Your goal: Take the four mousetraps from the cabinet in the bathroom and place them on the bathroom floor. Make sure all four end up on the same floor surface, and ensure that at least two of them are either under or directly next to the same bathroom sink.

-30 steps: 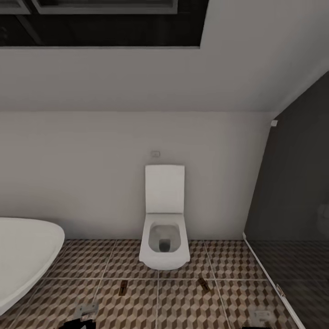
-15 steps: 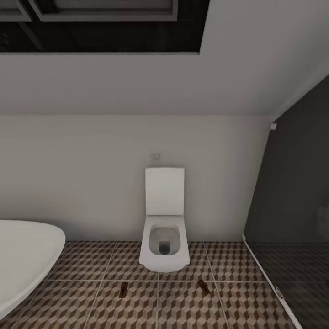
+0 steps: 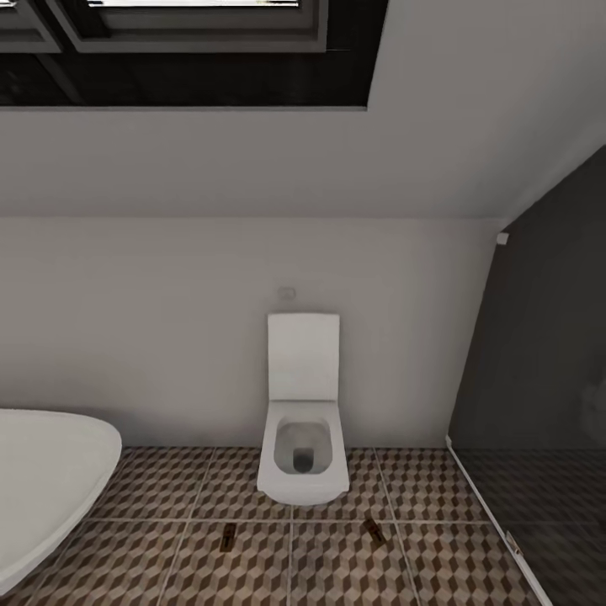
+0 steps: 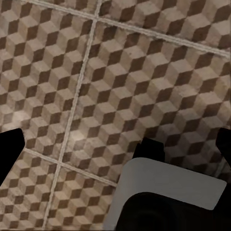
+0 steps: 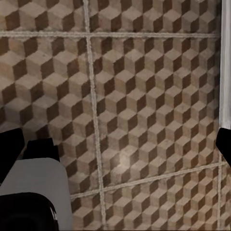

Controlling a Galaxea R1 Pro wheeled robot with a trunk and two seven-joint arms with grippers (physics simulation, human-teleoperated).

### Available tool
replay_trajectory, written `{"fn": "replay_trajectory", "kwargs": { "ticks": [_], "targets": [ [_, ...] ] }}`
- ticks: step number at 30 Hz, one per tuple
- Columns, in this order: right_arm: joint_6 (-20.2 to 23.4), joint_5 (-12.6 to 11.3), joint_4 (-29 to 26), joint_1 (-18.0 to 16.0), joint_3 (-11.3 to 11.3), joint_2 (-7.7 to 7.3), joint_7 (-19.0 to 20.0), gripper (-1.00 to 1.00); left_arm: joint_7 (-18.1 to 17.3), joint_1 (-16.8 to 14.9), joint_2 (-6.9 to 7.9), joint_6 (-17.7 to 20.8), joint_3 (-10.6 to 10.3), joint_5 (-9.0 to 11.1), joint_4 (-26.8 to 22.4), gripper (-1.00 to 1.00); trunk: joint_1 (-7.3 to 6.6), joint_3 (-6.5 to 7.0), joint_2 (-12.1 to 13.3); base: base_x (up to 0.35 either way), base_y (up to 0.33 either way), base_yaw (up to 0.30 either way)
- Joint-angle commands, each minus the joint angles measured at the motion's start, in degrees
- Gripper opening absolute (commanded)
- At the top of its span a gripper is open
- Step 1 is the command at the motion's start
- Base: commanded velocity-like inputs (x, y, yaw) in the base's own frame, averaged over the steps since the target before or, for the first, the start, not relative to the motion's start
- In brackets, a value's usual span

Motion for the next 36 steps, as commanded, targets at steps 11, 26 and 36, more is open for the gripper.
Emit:
{"fn": "replay_trajectory", "kwargs": {
  "ticks": [11,26,36],
  "targets": [
    [-1.26,-0.28,0.17,4.19,0.04,0.08,1.68,1.00,0.14,2.61,-0.17,-0.85,-0.51,0.60,-0.03,1.00,-2.43,1.92,4.39,0.000,0.000,0.000],
    [-3.08,-1.75,0.17,6.86,-0.15,0.10,2.67,1.00,0.14,5.54,-0.29,-5.79,-0.51,0.63,-0.03,1.00,-5.72,4.62,10.41,0.000,0.000,0.000],
    [-3.30,-2.06,0.17,6.95,-0.16,0.14,2.71,1.00,0.14,5.72,-1.24,-6.25,-0.51,0.62,-0.03,1.00,-5.72,4.62,10.41,0.000,0.000,0.000]
  ]
}}
